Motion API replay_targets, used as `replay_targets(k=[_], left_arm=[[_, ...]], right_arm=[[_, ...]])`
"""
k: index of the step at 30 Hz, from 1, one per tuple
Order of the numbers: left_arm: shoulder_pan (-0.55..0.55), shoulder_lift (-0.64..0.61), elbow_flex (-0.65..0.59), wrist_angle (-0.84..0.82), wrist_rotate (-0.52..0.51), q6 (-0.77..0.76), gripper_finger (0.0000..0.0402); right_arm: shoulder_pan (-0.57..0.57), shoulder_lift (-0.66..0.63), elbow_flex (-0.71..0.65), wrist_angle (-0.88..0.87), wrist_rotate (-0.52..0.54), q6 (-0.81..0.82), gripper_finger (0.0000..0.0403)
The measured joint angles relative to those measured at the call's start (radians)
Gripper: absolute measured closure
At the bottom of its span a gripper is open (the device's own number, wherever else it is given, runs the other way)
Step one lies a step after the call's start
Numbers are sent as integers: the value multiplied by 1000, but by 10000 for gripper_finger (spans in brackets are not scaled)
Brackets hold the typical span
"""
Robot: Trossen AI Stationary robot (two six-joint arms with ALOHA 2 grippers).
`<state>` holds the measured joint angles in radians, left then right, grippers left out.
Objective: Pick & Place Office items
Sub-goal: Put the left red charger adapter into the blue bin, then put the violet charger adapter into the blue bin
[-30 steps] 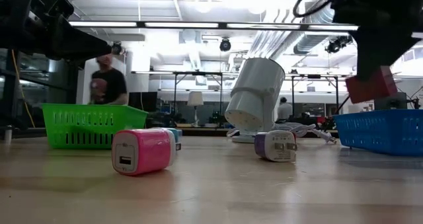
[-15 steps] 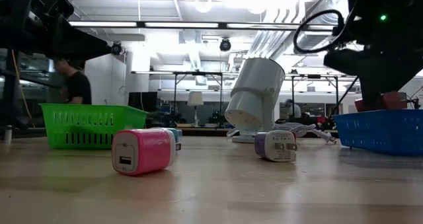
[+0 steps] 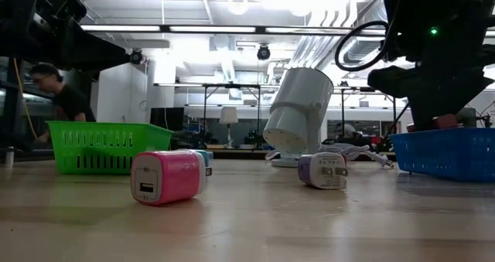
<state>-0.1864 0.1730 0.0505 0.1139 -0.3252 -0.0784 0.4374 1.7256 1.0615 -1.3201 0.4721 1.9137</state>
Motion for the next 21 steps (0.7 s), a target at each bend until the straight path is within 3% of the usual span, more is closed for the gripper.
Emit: replay_targets(k=[21], left_arm=[[0, 0, 1, 0, 0, 0, 298]], right_arm=[[4, -25, 0, -21, 54, -19, 256]])
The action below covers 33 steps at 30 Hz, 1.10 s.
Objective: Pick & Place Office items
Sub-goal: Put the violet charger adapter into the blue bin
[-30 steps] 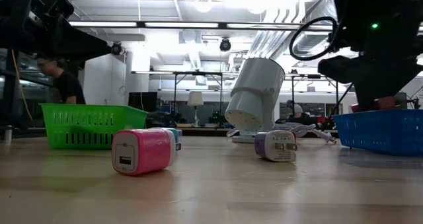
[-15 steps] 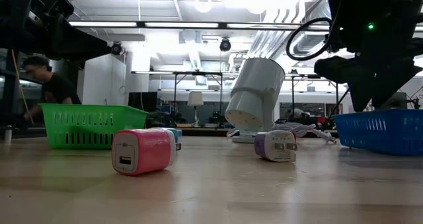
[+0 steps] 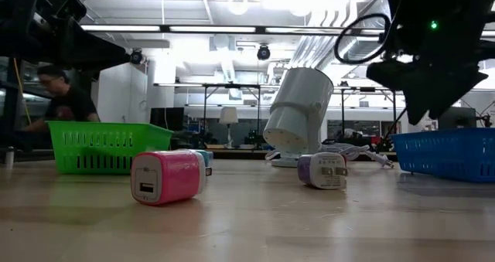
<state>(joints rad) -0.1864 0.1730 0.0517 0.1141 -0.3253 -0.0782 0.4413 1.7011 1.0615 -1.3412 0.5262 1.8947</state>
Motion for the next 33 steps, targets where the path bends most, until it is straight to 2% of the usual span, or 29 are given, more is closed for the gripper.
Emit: replay_targets(k=[5, 10, 14, 19, 22, 25, 30, 33], left_arm=[[0, 0, 0, 0, 0, 0, 298], [0, 0, 0, 0, 0, 0, 298], [0, 0, 0, 0, 0, 0, 298], [0, 0, 0, 0, 0, 0, 298], [0, 0, 0, 0, 0, 0, 298], [0, 0, 0, 0, 0, 0, 298], [0, 0, 0, 0, 0, 0, 298], [0, 0, 0, 0, 0, 0, 298]], right_arm=[[6, -56, 0, 14, 94, -86, 256], [2, -148, 0, 91, 173, -283, 257], [-2, -215, 0, 243, 222, -571, 257], [-23, -264, 0, 513, 218, -1047, 257], [-46, -268, 0, 701, 142, -1307, 257], [-70, -267, 0, 839, -4, -1487, 257], [-112, -231, 0, 939, -260, -1640, 257], [-123, -205, 0, 962, -340, -1676, 257]])
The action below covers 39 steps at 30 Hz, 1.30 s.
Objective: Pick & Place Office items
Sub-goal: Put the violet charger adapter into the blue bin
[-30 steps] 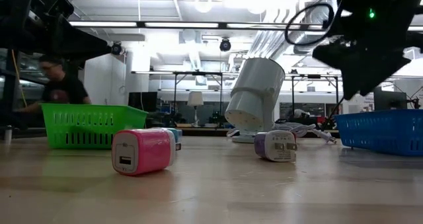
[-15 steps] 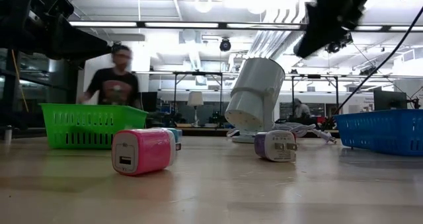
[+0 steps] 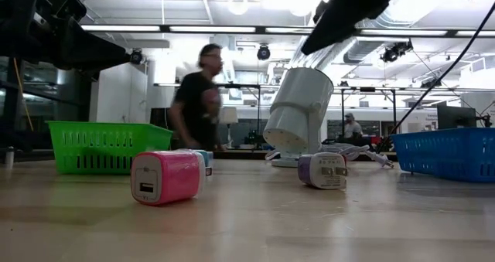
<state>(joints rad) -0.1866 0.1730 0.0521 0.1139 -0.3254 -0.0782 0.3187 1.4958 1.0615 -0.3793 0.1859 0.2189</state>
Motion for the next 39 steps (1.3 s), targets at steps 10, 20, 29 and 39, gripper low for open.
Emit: replay_targets(k=[10, 20, 29, 39], left_arm=[[0, 0, 0, 0, 0, 0, 298], [0, 0, 0, 0, 0, 0, 298], [0, 0, 0, 0, 0, 0, 298], [0, 0, 0, 2, 0, 0, 298]], right_arm=[[4, 33, 0, 41, 54, -2, 257], [1, 33, 121, -112, 151, 184, 257], [2, 73, 325, -391, 201, 464, 257], [5, 250, 433, -482, -45, 805, 257]])
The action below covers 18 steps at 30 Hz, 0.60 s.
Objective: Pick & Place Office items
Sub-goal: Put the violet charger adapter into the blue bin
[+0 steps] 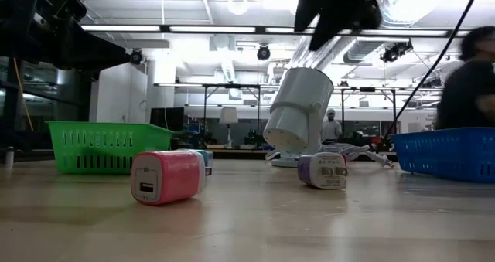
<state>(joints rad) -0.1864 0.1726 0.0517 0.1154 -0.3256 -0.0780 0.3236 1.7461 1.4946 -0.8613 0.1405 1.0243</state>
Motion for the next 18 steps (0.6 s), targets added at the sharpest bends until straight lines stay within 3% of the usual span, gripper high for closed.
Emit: replay_targets(k=[9, 18], left_arm=[[0, 0, 0, 0, 0, 0, 298], [0, 0, 0, 1, 0, 0, 298]], right_arm=[[-5, 130, 1, -36, -142, 268, 257], [-8, 206, 1, 110, -183, 444, 257]])
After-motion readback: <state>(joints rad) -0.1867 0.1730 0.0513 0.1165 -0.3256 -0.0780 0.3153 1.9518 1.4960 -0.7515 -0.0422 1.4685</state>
